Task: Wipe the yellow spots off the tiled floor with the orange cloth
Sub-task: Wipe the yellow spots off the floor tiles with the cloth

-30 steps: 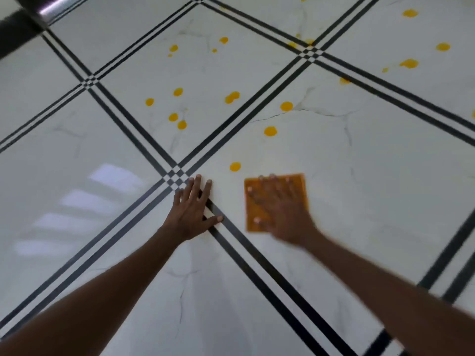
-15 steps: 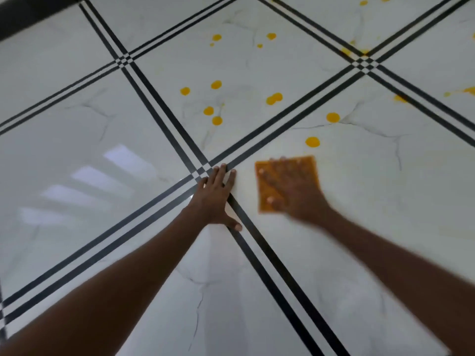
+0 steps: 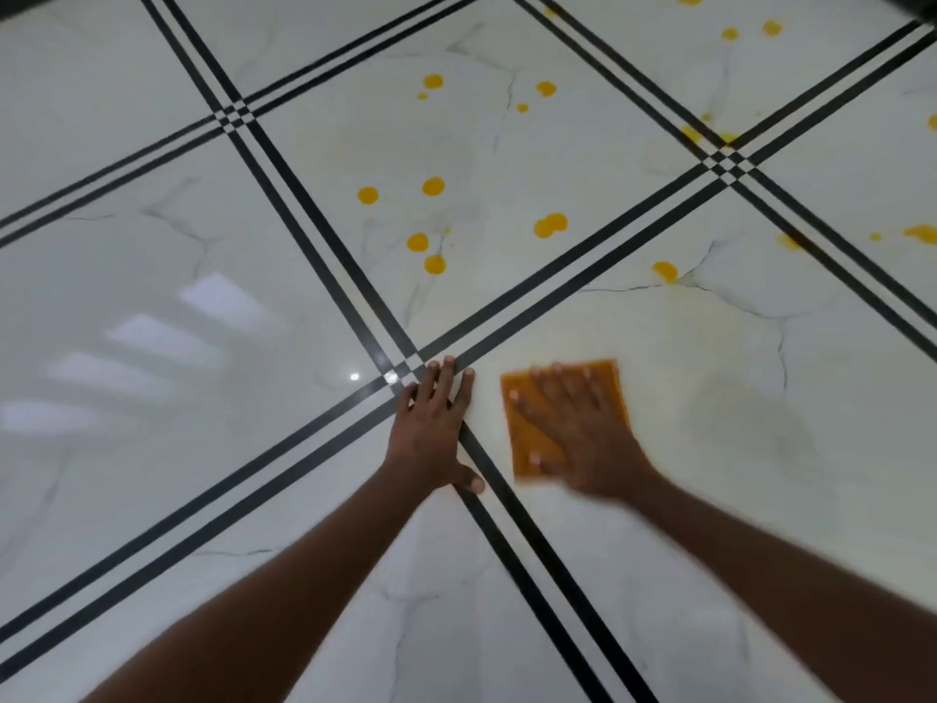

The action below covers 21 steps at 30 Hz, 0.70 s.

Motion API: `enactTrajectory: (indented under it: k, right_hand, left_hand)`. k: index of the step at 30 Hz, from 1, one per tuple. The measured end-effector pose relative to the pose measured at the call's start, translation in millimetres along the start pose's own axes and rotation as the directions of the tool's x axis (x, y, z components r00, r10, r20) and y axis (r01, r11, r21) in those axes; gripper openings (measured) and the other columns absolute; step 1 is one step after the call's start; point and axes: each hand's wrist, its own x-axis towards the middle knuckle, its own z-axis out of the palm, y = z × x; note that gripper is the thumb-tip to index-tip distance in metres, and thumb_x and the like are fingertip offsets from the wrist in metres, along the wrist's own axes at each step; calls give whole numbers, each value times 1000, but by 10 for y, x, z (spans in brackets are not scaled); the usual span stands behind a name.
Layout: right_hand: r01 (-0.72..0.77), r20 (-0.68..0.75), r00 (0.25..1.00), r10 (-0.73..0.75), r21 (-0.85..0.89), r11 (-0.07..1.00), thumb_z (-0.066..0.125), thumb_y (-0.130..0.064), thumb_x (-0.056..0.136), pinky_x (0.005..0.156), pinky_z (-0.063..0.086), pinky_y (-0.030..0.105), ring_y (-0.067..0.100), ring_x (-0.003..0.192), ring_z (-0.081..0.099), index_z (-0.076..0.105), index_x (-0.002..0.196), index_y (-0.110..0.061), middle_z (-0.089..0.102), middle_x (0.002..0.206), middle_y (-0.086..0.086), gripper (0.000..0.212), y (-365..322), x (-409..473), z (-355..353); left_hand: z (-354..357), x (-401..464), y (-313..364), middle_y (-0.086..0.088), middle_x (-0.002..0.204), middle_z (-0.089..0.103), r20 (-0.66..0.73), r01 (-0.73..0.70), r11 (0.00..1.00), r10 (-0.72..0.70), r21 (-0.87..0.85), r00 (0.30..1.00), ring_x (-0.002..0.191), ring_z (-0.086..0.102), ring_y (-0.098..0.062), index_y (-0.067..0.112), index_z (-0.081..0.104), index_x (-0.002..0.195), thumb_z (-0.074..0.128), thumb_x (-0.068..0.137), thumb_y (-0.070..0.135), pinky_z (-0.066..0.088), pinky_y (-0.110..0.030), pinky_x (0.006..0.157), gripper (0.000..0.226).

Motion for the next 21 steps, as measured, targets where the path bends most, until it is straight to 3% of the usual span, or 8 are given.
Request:
enactTrajectory:
  k: [4,7,8,11,13,15,17,21]
  right_hand:
    - [-445,-113,893,437,-62,893,16,-70,100,119,22,63,45,150,32,26,163,-27,33,166,16,77,1414,658,-115]
    - [-649,-156,747,647,42,760,19,-63,99,119,24,65,46,150,30,20,164,-25,28,167,19,75,1227,313,-150]
    - [-675,-159,721,674,57,735,23,-61,99,119,22,66,46,150,29,23,164,-23,28,167,20,75,834,125,-96]
    - [-441,-51,894,444,66,895,39,-58,96,124,12,66,42,159,11,20,165,-25,14,172,16,78,-355,-434,114]
    - [-215,20,977,214,95,972,43,-59,96,126,9,64,38,160,4,16,165,-29,9,174,12,80,-217,-380,10]
    - [-131,14,991,130,50,990,42,-63,94,124,15,60,39,157,21,28,162,-32,24,171,13,76,502,34,-110]
    - [-370,-45,928,370,-3,929,33,-67,91,117,28,61,44,145,41,42,155,-27,42,160,18,76,1426,422,-252]
    - [-673,-174,724,668,38,739,16,-66,100,118,26,66,47,150,30,23,164,-24,30,166,20,76,2034,296,-186]
  left_hand:
    - [87,21,-74,-9,159,-35,-10,-23,1000,23,16,1000,149,-28,-31,24,-27,153,70,55,82,-3,-52,123,150]
    - [9,10,-24,-13,161,-30,33,-29,999,29,23,999,150,-23,-34,20,-23,154,71,56,82,1,-55,123,150]
    - [-48,24,35,-16,163,-24,45,-18,999,16,43,999,151,-18,-37,16,-18,156,73,57,79,4,-55,123,148]
    - [-341,204,252,-22,164,-11,-10,-27,996,28,88,1000,152,-10,-40,6,-11,156,80,63,66,5,-54,123,143]
    - [-464,455,404,-21,162,-20,1,-102,989,103,104,995,150,-18,-39,6,-14,156,83,61,62,1,-54,121,147]
    - [-469,661,448,-20,161,-24,44,-148,981,143,125,989,150,-19,-38,9,-16,156,85,54,65,2,-54,122,154]
    - [-377,750,468,-19,160,-28,66,-138,983,131,118,989,150,-21,-36,13,-20,155,86,49,66,3,-53,124,159]
    - [-311,744,444,-13,160,-32,38,-127,988,125,86,991,150,-25,-31,19,-23,155,86,51,64,-1,-49,124,158]
